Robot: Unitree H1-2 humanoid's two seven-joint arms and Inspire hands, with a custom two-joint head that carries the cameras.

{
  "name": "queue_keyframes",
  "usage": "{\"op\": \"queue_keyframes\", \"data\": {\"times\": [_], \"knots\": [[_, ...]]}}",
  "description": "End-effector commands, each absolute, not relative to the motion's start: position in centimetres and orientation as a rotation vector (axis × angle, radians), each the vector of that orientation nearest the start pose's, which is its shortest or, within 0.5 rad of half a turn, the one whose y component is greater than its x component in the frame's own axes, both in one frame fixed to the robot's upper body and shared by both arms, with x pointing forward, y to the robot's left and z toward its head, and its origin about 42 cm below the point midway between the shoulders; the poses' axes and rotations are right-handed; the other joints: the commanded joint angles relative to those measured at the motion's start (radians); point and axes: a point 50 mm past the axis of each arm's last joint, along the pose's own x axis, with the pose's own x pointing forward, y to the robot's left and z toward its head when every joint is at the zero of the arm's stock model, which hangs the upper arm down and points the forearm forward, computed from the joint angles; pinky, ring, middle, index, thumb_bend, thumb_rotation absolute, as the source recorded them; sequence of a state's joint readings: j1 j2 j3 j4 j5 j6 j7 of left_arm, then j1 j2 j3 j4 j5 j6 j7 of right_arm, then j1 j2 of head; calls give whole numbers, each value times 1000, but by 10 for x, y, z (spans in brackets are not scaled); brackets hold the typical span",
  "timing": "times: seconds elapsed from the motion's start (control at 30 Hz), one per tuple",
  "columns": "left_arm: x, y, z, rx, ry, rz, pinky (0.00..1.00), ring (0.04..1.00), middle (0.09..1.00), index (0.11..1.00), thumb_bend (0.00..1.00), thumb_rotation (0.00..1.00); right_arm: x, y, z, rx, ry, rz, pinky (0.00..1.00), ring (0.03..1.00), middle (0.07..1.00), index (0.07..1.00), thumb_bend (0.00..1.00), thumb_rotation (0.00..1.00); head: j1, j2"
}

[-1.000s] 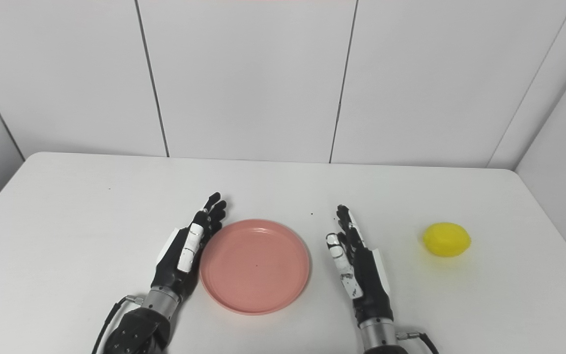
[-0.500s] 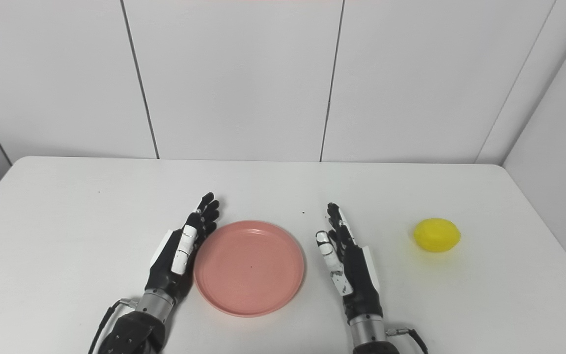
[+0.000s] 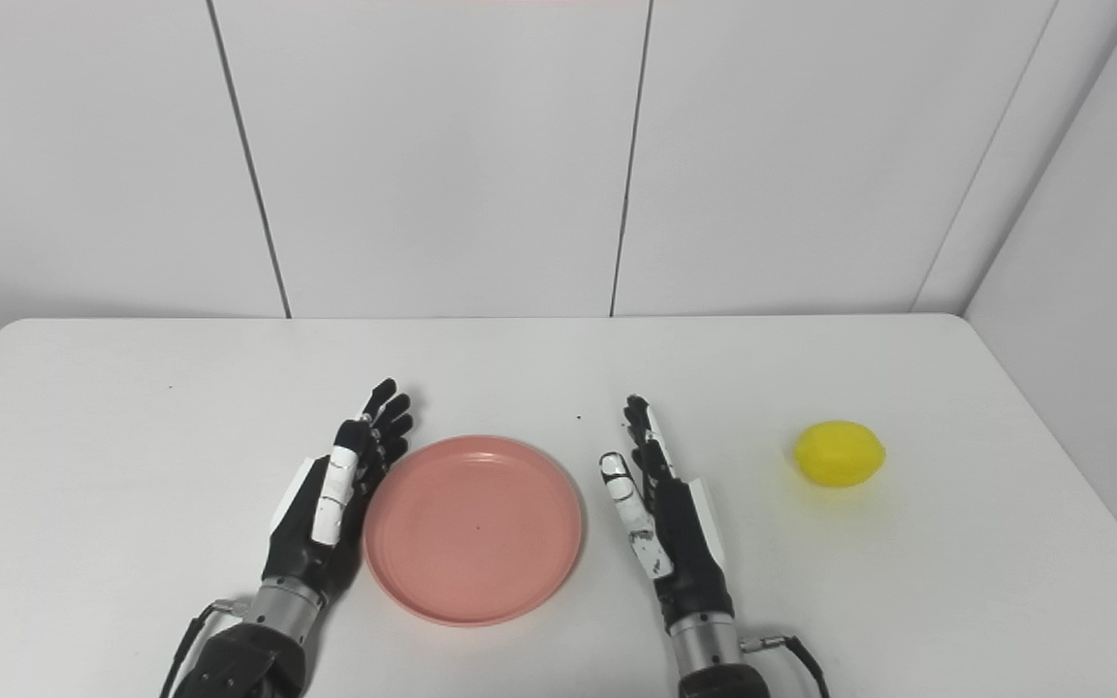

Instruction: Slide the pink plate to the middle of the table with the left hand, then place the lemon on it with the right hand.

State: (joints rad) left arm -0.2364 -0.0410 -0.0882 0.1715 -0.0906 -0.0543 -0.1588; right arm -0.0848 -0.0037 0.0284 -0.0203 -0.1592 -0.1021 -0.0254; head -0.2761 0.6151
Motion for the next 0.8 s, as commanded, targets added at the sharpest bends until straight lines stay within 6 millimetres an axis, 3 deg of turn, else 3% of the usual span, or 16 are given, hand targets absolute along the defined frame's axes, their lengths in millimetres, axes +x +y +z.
{"op": "queue_keyframes", "data": {"times": [0.0,0.1,0.23,0.33,0.47,0.77], "knots": [[346,148,115,-122,-99,-298,978,972,966,966,800,1000,323,-208,163,-184,-338,-36,961,986,972,975,644,978,-2,-1],[347,150,114,-130,-109,-291,961,964,960,956,787,1000,324,-223,172,-283,-367,-90,971,987,974,975,665,996,-18,-4],[348,156,112,-135,-107,-288,946,956,952,947,787,1000,325,-248,186,-464,-437,-193,965,975,968,964,615,967,-45,-8],[349,161,111,-124,-103,-293,941,952,949,943,785,1000,325,-262,193,-527,-451,-250,969,974,966,965,597,858,-80,-13],[350,169,111,-106,-88,-309,954,962,963,960,810,1000,326,-275,199,-623,-458,-332,939,960,962,962,672,686,-126,-21],[354,176,109,-104,-94,-331,970,980,988,985,823,1000,328,-293,209,-827,-338,-459,822,922,956,954,794,471,-168,-23]]}}
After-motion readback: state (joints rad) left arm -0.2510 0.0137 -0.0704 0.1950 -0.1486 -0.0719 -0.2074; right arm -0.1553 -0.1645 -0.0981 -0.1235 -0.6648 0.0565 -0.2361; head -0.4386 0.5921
